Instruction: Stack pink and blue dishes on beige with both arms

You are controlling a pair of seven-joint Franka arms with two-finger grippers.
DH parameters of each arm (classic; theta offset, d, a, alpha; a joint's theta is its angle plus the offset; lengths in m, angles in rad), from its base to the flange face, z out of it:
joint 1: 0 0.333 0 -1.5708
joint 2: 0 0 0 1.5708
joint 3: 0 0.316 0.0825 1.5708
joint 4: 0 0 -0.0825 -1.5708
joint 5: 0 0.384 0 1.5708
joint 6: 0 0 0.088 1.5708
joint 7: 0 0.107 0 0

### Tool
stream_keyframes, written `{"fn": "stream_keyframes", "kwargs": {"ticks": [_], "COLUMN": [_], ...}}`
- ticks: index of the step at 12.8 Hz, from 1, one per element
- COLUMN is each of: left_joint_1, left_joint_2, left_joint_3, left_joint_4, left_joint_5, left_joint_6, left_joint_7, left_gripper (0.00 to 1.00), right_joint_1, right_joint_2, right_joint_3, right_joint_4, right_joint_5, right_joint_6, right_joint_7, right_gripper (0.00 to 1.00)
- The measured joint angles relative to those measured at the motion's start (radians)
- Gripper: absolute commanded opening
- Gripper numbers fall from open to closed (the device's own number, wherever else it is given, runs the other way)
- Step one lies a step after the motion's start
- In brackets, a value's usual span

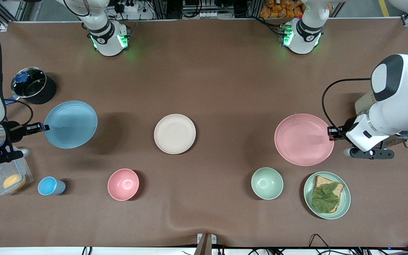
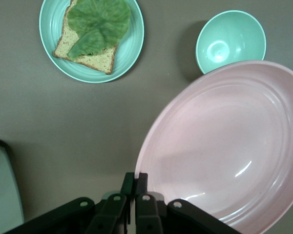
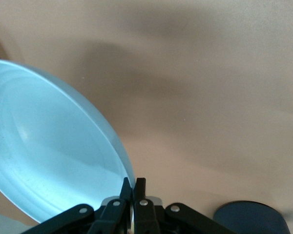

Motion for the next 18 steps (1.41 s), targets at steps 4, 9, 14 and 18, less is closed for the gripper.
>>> {"fn": "stream_keyframes", "kwargs": {"ticks": [4,9,14,18], "left_joint_1": [0.000,-0.001,-0.001,-0.002], "left_joint_2": [-0.004,-0.014,-0.014,-0.014], "left_joint_3": [-0.009,-0.027,-0.029,-0.048], "left_joint_4": [0.003,0.003,0.003,0.003], "left_joint_5": [0.000,0.000,0.000,0.000], "left_joint_6": [-0.003,-0.005,-0.006,-0.007], "left_joint_7": [0.000,0.000,-0.003,-0.034], "left_gripper": [0.00,0.00,0.00,0.00], "right_joint_1": [0.000,-0.001,-0.001,-0.001], "right_joint_2": [-0.005,-0.030,-0.030,-0.030], "right_joint_3": [-0.001,-0.002,-0.004,-0.004], "right_joint_4": [0.009,0.026,0.030,0.034], "right_joint_5": [0.000,0.000,0.000,0.000], "right_joint_6": [-0.003,-0.039,-0.043,-0.043], "right_joint_7": [0.000,0.000,0.000,0.000], "right_gripper": [0.00,0.00,0.00,0.00]}}
